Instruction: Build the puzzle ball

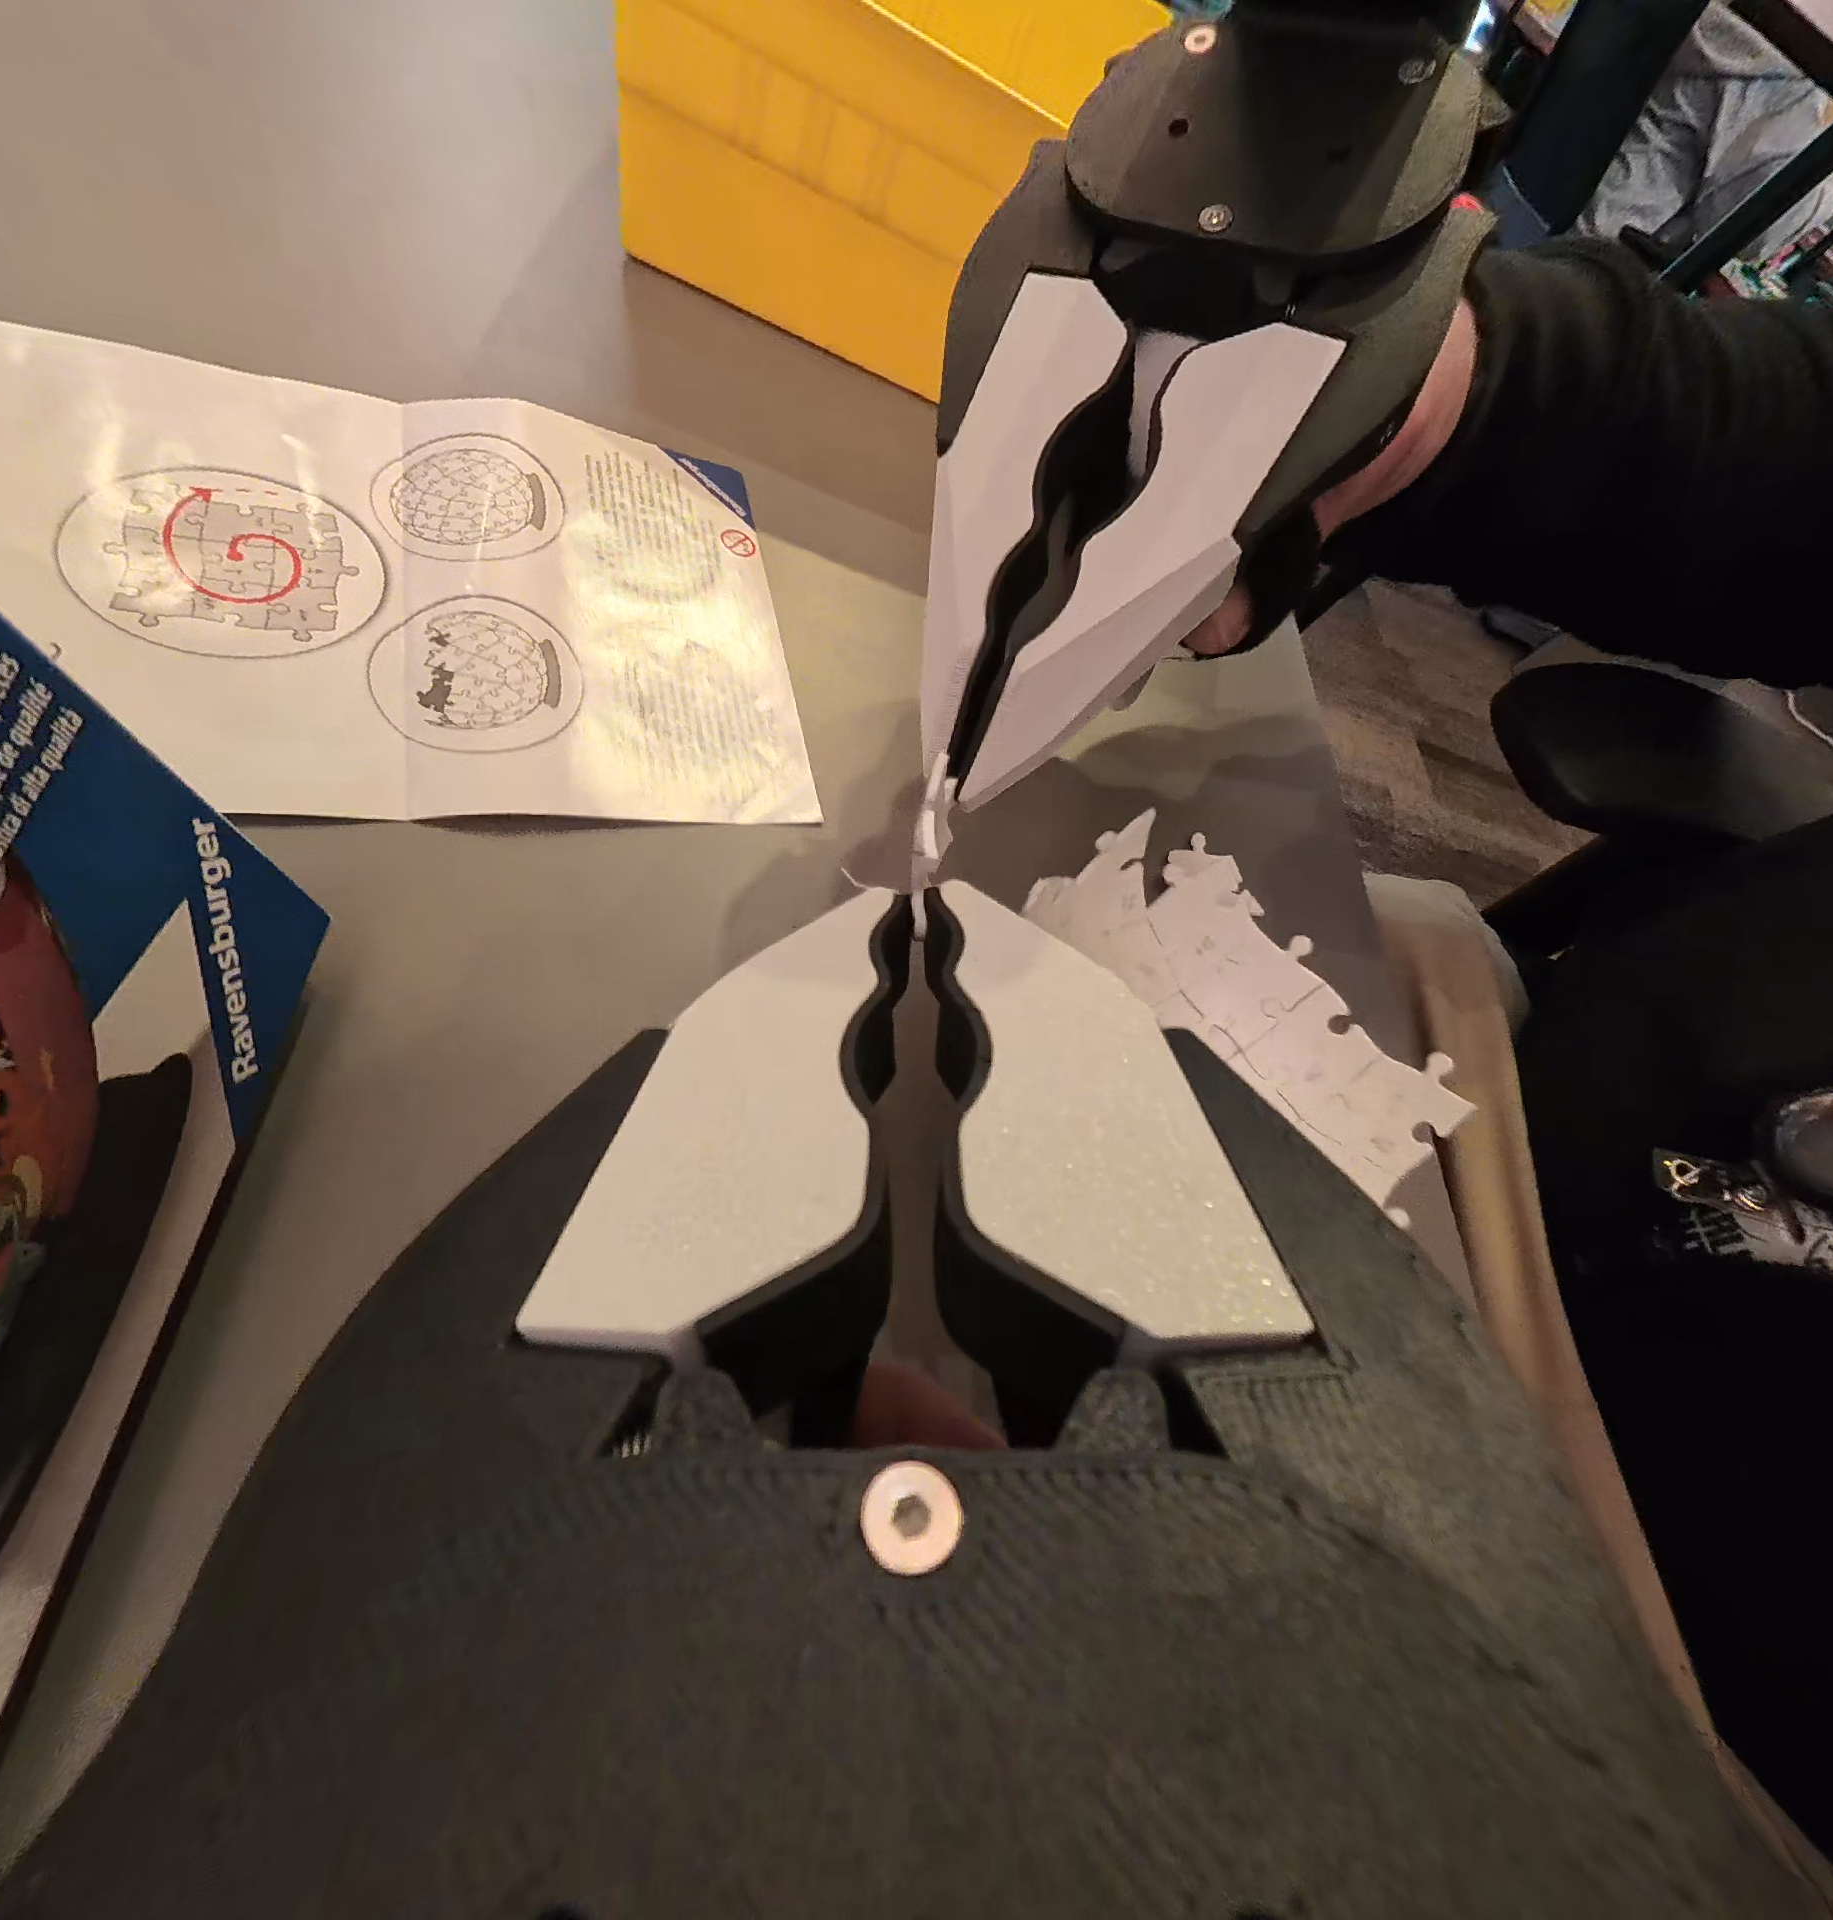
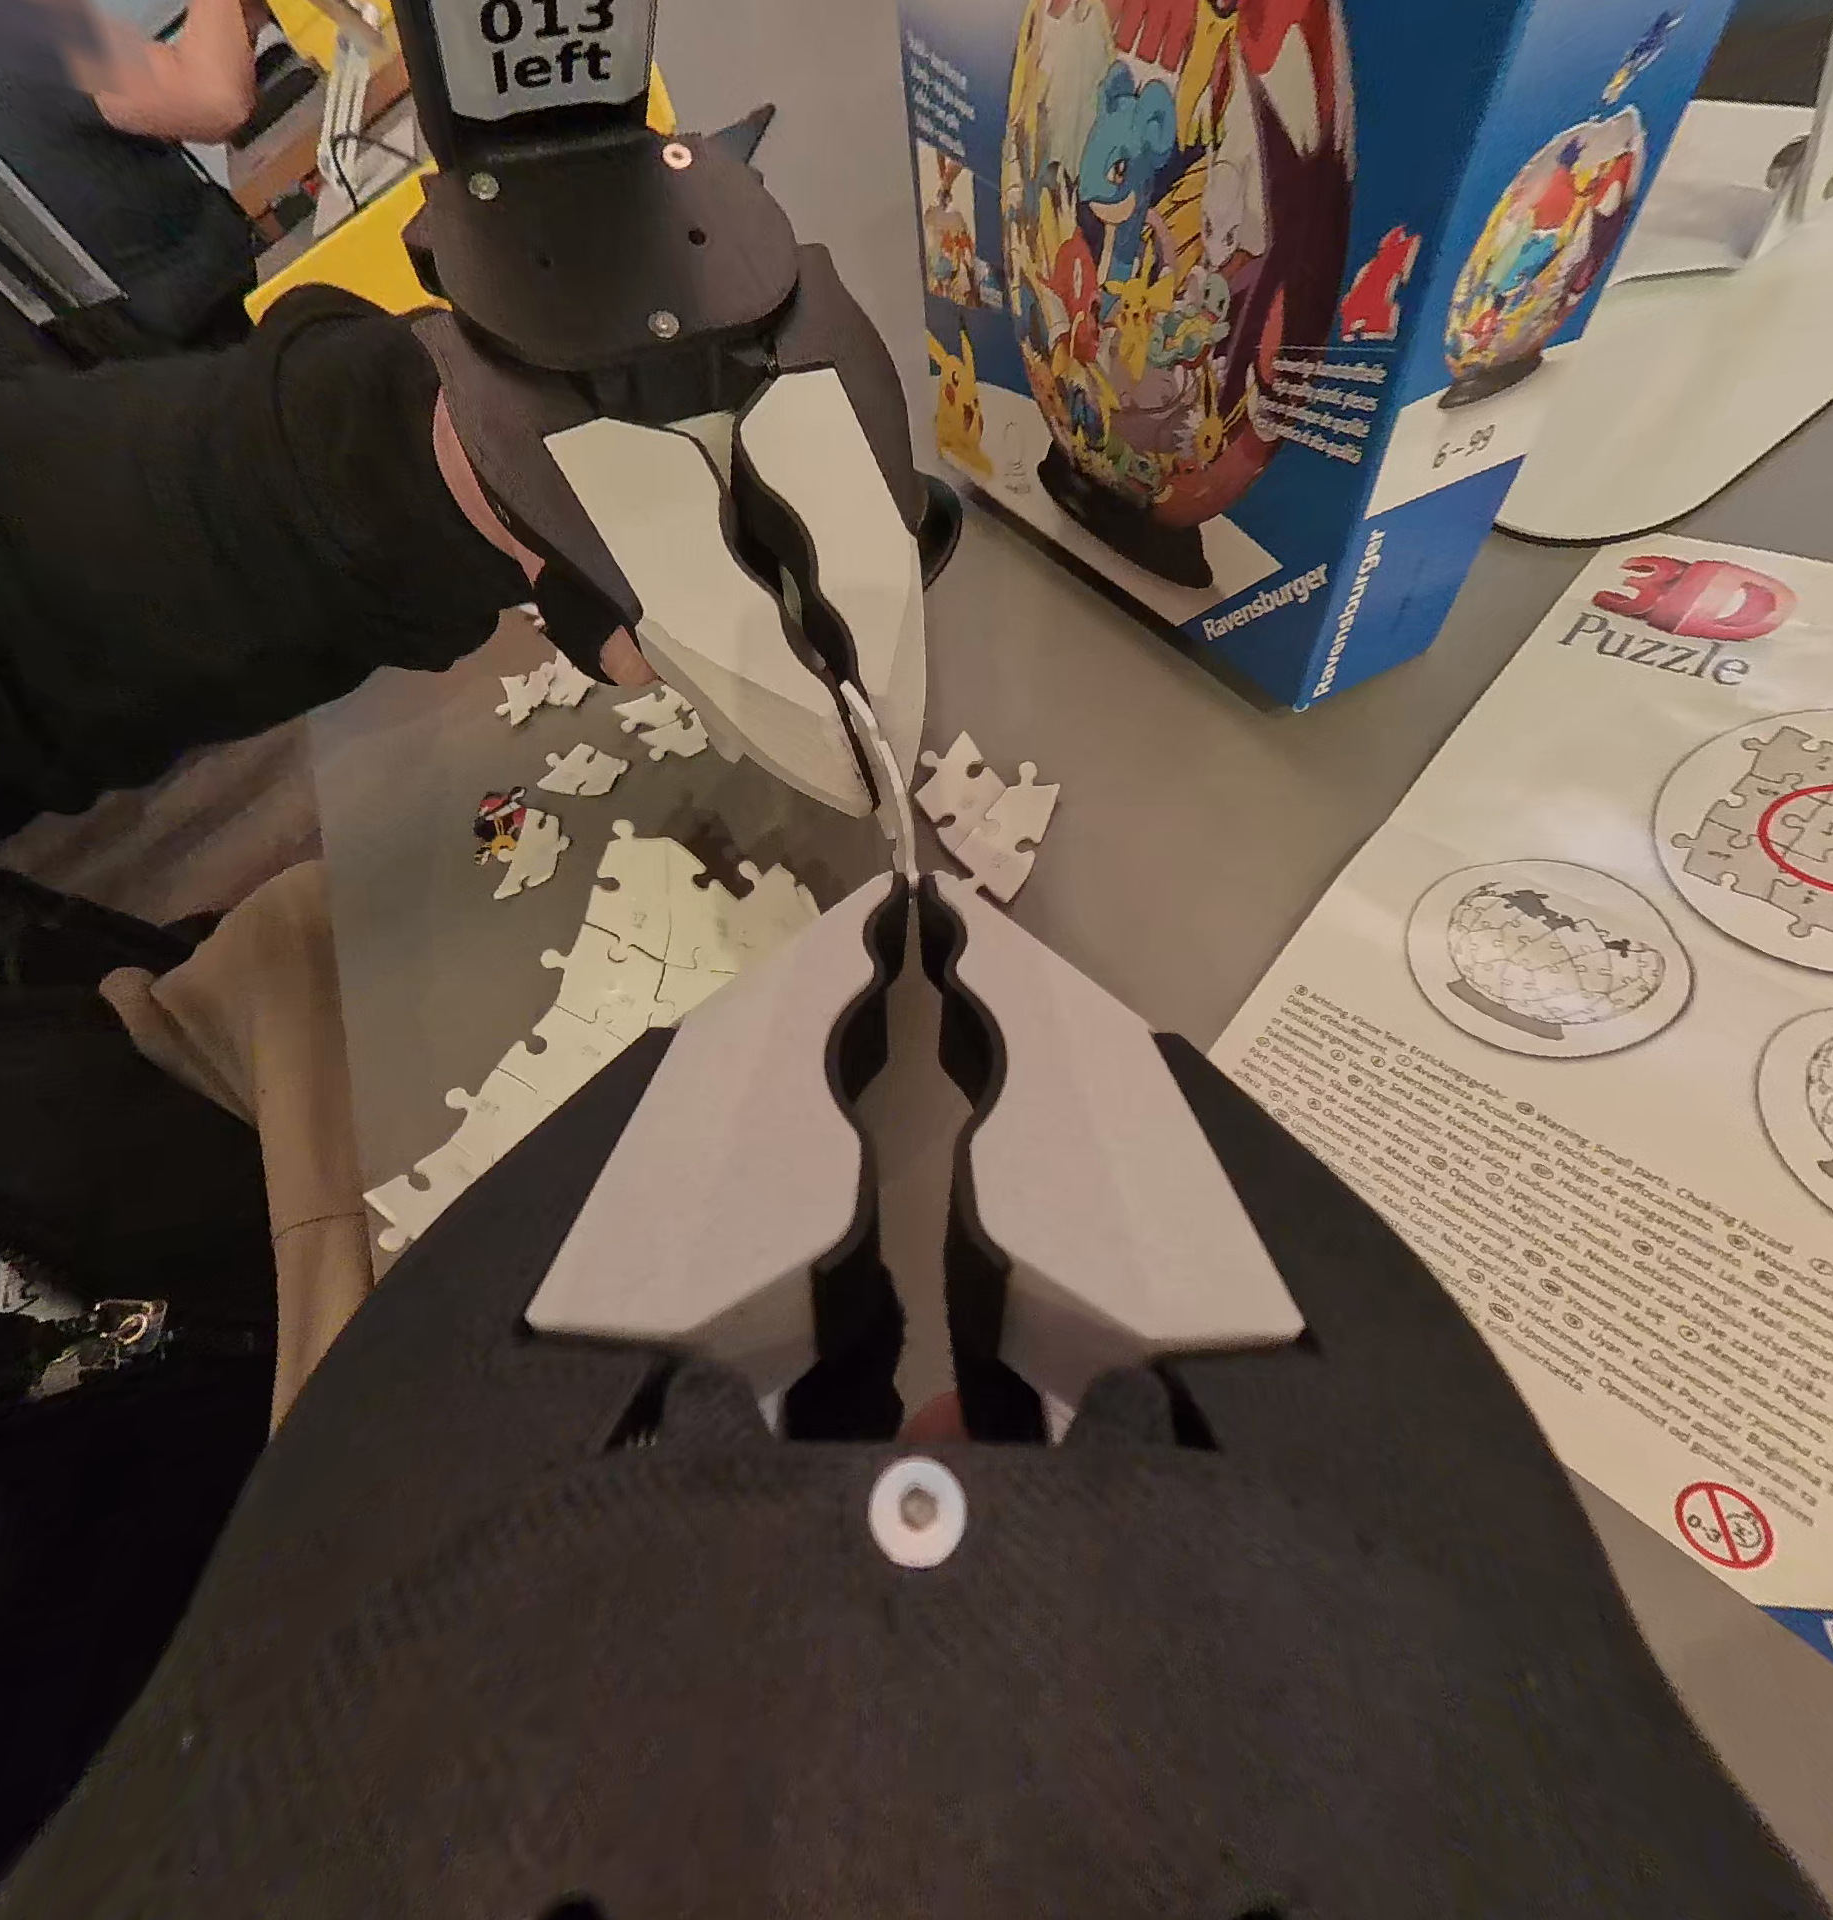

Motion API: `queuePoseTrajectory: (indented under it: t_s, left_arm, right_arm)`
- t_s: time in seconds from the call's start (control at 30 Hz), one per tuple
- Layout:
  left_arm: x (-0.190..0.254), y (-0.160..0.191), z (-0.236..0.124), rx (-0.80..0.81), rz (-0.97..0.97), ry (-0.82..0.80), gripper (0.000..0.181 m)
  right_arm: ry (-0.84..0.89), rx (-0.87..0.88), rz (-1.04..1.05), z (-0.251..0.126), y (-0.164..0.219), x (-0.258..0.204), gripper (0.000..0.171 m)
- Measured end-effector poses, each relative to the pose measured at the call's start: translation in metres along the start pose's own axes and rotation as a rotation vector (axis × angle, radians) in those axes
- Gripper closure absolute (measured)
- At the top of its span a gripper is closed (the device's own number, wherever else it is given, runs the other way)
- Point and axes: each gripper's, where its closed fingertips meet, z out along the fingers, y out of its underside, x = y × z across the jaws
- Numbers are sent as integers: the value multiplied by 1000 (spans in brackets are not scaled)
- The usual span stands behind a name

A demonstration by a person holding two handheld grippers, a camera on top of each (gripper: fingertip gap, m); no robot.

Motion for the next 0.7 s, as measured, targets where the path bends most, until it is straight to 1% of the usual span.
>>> queuePoseTrajectory:
  t_s: [0.13,0.23,0.3,0.37,0.43,0.47,0.5,0.53,0.6,0.7]
  left_arm:
    - [1,7,-4,-48,-7,-4,179]
    - [7,9,-4,-76,-12,12,179]
    - [8,11,-4,-102,-7,0,179]
    - [6,14,-6,-112,-17,-13,179]
    - [5,15,-8,-101,-43,-20,179]
    - [2,16,-10,-101,-63,-40,174]
    - [-1,19,-13,-115,-80,-66,157]
    - [0,24,-15,-133,-91,-82,145]
    - [8,33,-17,-147,-109,-76,137]
    - [12,56,-10,-229,-122,-97,129]
  right_arm:
    - [29,-22,-67,-1,-10,-1,165]
    - [11,-94,-117,5,-11,-6,160]
    - [-14,-141,-140,11,-9,-10,162]
    - [-38,-164,-155,15,-9,-13,170]
    - [-50,-177,-144,18,-9,-14,171]
    - [-56,-172,-119,19,-9,-13,171]
    - [-66,-166,-93,20,-9,-14,171]
    - [-83,-162,-72,21,-8,-15,171]
    - [-109,-165,-58,22,-2,-18,171]
    - [-133,-169,-44,25,6,-19,171]
